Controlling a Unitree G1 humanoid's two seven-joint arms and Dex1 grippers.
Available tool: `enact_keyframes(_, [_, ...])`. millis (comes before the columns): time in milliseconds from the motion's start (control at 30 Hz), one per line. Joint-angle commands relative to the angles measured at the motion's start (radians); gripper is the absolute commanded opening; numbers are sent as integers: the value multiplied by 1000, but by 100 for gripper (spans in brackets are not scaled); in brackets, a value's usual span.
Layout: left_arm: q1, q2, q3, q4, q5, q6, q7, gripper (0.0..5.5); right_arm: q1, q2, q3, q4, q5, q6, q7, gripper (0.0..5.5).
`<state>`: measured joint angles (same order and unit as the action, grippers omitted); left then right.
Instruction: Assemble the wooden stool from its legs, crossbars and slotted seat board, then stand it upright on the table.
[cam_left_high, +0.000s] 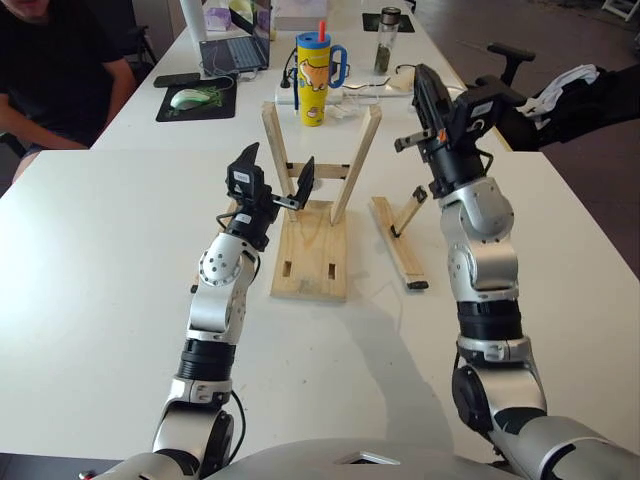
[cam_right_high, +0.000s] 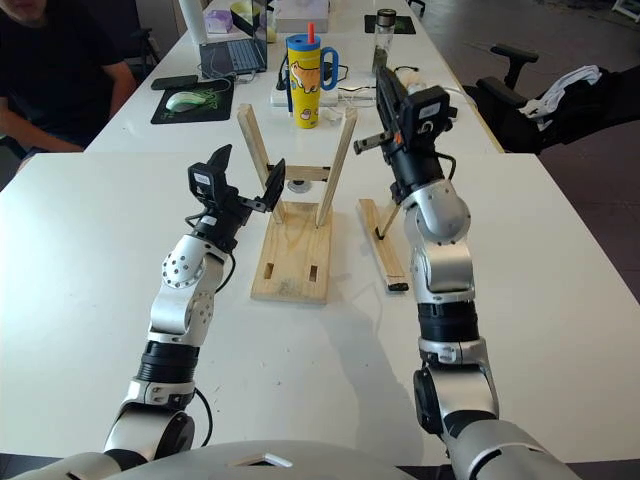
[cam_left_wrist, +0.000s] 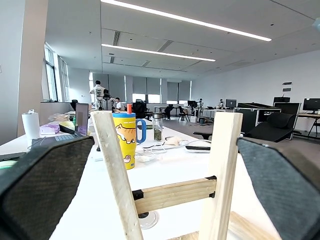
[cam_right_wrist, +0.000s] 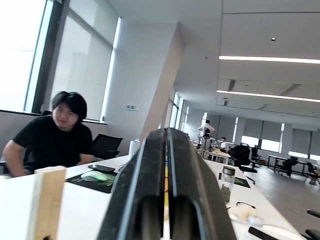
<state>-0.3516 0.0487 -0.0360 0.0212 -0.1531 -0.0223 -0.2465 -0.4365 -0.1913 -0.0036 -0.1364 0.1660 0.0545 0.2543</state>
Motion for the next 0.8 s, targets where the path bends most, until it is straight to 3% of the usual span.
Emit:
enact_keyframes(33, [-3,4,14,5,-19,19,-10,526,258,-23,49,-154,49,157,45,3])
enact_keyframes(233, [16,4,36,-7,-68,31,-40,540,408,-46,53,-197,82,348,56,76])
enact_keyframes(433, [36,5,37,-8,-81,37,-54,540,391,-39,-14,-146,80,527,-38,172])
enact_keyframes(700, [28,9,32,23,-89,40,-89,540,320,-91,-19,-12,24,602,-45,289])
enact_keyframes(800, [25,11,22,35,-87,47,-110,540,267,-104,-25,80,22,606,-22,294])
